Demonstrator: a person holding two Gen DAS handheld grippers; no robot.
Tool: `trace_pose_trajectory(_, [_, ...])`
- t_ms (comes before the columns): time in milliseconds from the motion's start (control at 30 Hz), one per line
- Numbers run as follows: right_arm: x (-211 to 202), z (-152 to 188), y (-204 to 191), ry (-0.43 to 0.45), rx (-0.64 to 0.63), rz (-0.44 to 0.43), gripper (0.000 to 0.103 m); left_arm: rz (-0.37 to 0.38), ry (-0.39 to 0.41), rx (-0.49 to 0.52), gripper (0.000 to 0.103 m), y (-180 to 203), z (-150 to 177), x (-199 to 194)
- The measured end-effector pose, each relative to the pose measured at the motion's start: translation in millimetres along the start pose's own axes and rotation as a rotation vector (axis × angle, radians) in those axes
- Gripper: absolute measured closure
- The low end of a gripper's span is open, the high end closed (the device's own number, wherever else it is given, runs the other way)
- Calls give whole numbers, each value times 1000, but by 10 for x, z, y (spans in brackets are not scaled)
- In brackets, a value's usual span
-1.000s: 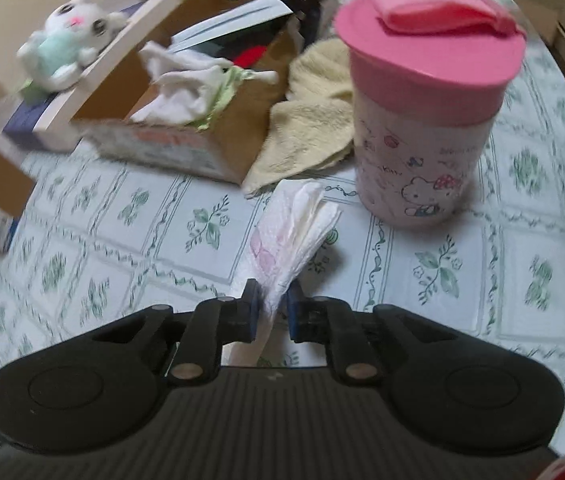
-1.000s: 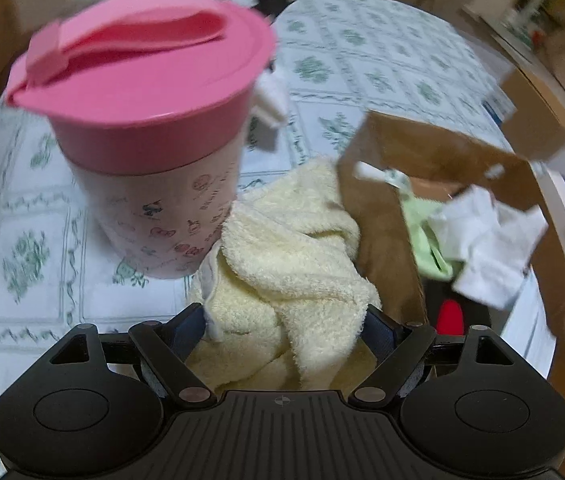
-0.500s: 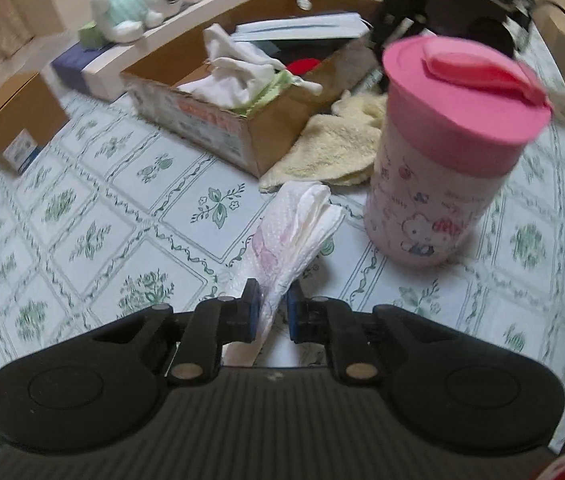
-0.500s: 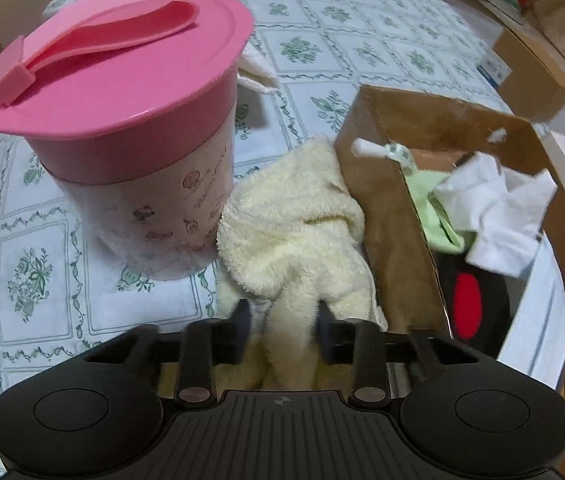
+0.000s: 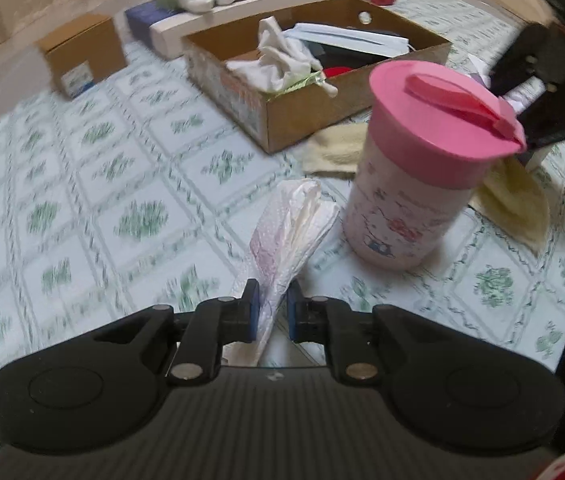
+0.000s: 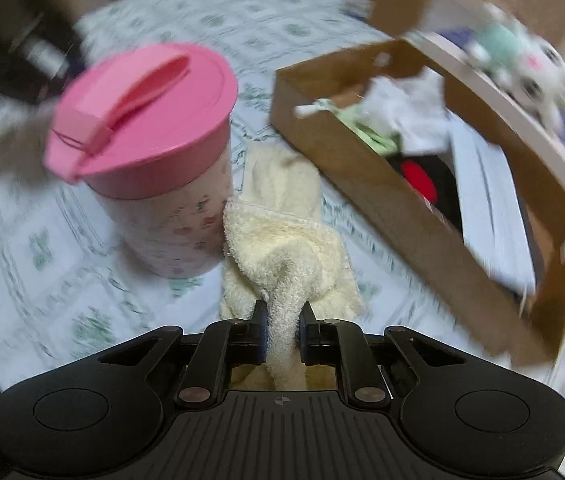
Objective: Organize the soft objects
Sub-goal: 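Lift the cream towel with the right gripper while the left gripper holds the white pad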
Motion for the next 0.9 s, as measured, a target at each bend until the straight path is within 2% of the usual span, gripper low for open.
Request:
trace_pose_trajectory(100, [-132,145,-133,31,146,-19,89,-16,9,-64,91,92,93,-101])
trace_pose_trajectory(233, [-163,407,-405,40,217,-44,89,-19,34,-134,91,289,206,-246])
trace_pose_trajectory(333, [-209,583,-557,52,206,-68,88,-17,48,-153,91,469,277,-317])
trace_pose_trajectory(433, [-281,675,-607,65,123,-74,85,-11,53,-171,91,611,336,-350])
trace_pose_trajectory(467, [-326,698,-620,69,76,-70,77,-12,52,-170,91,649,352,-356])
trace_pose_trajectory(500, [-380,715,-636,70,26,-57,61,-11,50,-169,91,682,369,-365])
trace_pose_trajectory(533, [-437,733,-657,77,-28,-38,50,-11,49,-169,91,705,382,-370])
trace_pose_trajectory(567, [-512,736,-674,94,-89,-21,29,-14,47,-167,91,728,394,-384])
trace_pose_trajectory(600, [-601,747,-691,121,-148,-13,22,-19,45,-163,91,744,406,-400])
trace_pose_trajectory(667, [-729,788,-756,147,-266,-19,18,-30,40,-157,91,755,426,-428])
trace_pose_trajectory(767, [-763,907,-912,132,-494,-27,14,-57,25,-143,91,763,451,-453])
trace_pose_trajectory(900, [-572,1150,-1164,87,-844,-9,11,-82,17,-124,91,786,475,-446])
Point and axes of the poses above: each gripper's, at about its wrist camera, not at the fingertips, and x roughly the way its jaws point, y to its right, z to its underside, the point moved 8 cm from there along x, roughly the way its jaws point, and after that the axes turned 3 degrees about x, right-handed, at the moved point
